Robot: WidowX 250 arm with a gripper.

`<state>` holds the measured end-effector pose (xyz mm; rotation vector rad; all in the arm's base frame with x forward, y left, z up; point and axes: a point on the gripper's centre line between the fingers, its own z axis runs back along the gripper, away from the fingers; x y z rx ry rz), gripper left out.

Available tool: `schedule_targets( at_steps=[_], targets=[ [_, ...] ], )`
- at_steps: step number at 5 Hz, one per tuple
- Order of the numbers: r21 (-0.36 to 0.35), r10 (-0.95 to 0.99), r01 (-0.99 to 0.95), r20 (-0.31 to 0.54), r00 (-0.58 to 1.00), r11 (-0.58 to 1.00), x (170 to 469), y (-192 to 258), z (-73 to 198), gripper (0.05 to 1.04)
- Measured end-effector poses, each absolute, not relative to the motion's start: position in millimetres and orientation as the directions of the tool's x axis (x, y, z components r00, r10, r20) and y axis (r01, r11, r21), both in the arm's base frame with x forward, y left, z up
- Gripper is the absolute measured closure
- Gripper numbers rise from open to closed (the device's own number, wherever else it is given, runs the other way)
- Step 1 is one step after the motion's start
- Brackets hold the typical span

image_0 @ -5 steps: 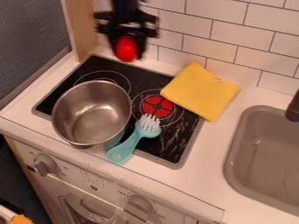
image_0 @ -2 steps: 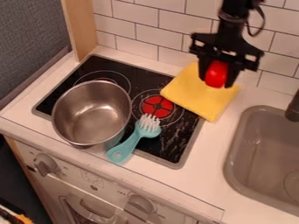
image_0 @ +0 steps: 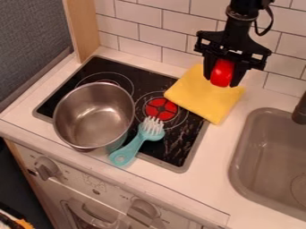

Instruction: Took the sushi and put it in the sink

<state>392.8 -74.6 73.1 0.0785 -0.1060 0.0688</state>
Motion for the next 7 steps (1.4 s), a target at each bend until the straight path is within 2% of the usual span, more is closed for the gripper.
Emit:
schedule_targets(
  at_steps=[2,3,4,5,6,7],
  targets=[
    [0.054,0.117,-0.12,0.055,0.992,0.991,388.6,-79.0,69.6,0.494],
    [0.045,0.116,-0.118,0.048,0.992,0.992,387.8,-80.7,69.9,0.411],
    [0.041,0.138,-0.139,0.046,0.989,0.989,387.4,-81.3,69.8,0.172],
    [0.049,0.169,-0.172,0.052,0.984,0.984,387.9,-79.5,69.9,0.078],
    [0.061,0.208,-0.211,0.061,0.976,0.975,388.1,-78.3,69.7,0.083],
    [0.071,0.251,-0.259,0.111,0.962,0.963,391.3,-81.0,65.5,0.083]
  ],
)
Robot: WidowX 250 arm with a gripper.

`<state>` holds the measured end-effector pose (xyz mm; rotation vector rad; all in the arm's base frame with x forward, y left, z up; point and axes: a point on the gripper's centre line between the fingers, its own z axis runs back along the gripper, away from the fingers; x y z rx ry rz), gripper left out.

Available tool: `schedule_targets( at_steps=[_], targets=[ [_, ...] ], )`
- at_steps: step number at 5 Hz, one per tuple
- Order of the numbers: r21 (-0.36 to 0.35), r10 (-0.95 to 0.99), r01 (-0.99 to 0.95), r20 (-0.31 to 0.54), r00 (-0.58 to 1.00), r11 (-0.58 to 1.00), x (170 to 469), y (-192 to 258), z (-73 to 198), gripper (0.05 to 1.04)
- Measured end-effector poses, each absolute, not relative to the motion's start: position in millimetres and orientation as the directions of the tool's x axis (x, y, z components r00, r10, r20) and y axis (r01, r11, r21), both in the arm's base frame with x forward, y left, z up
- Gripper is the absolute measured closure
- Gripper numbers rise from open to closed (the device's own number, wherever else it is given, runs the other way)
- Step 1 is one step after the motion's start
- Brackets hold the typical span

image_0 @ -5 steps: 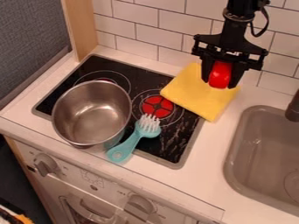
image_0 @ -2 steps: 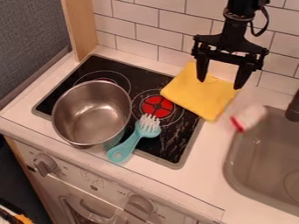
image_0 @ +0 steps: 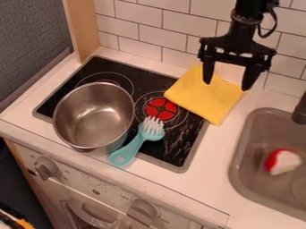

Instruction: Took the sushi and put it in the sink

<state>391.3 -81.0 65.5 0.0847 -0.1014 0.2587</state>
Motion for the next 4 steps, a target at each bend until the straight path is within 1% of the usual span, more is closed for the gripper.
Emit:
schedule_targets(
  at_steps=[1,2,3,4],
  targets=[
    [0.184,0.281,-0.3,0.12,0.952,0.936,382.2,-41.8,69.3,0.083],
    [0.081,0.333,-0.347,0.15,0.931,0.934,371.3,21.4,83.7,0.083],
    [-0.018,0.295,-0.296,0.135,0.946,0.955,363.7,65.2,77.1,0.083],
    [-0.078,0.225,-0.216,0.137,0.965,0.973,361.5,96.8,77.2,0.083]
  ],
)
